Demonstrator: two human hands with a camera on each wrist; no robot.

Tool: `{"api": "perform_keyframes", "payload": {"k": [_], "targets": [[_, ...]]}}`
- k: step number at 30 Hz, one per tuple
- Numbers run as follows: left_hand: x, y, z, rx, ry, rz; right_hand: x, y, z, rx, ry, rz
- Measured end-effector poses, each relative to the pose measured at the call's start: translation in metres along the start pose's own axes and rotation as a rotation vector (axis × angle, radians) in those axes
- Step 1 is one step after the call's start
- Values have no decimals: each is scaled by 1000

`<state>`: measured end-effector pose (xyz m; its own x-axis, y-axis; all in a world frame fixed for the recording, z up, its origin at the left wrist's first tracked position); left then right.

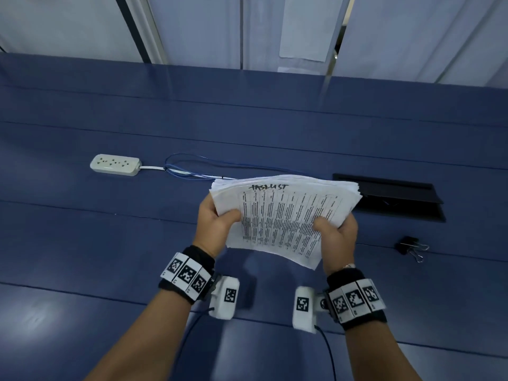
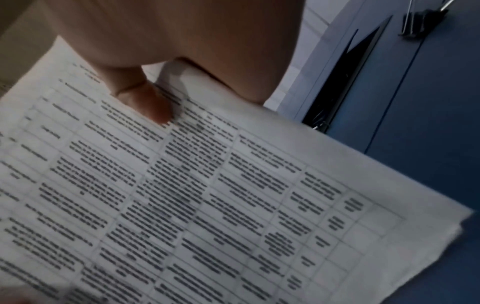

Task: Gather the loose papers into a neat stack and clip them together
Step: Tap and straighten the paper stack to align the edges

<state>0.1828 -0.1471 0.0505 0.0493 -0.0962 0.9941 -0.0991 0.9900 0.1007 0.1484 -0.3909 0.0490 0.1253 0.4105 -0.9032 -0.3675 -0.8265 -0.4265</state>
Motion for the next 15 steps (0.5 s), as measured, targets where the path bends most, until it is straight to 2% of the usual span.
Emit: {"api": "perform_keyframes", "payload": {"k": [3, 6, 9, 12, 15], "targets": [[14, -2, 2, 51, -47, 39, -9, -3, 1, 31, 64, -78], [17, 2, 3, 25, -82, 36, -7, 3, 2, 7, 62, -101], [-5, 3, 4, -27, 1, 13, 9, 7, 4, -41, -29, -13], [-21, -1, 5, -19, 75, -19, 22, 7, 5, -11, -69, 23], [-17, -5, 7, 13, 54, 8, 25, 3, 7, 19, -48, -12]]}}
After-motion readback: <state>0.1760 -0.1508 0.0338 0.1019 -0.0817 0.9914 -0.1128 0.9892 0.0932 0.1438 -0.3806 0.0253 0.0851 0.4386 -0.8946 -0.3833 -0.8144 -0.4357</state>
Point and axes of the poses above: each hand's wrist, its own z-axis away from the middle knuckle, its own y-axis out of the back of the hand, x = y × z, the point moved 7 cm from there along -z, towards the middle knuckle, and after that the axes turned 15 degrees about -z, right-handed, at the moved point
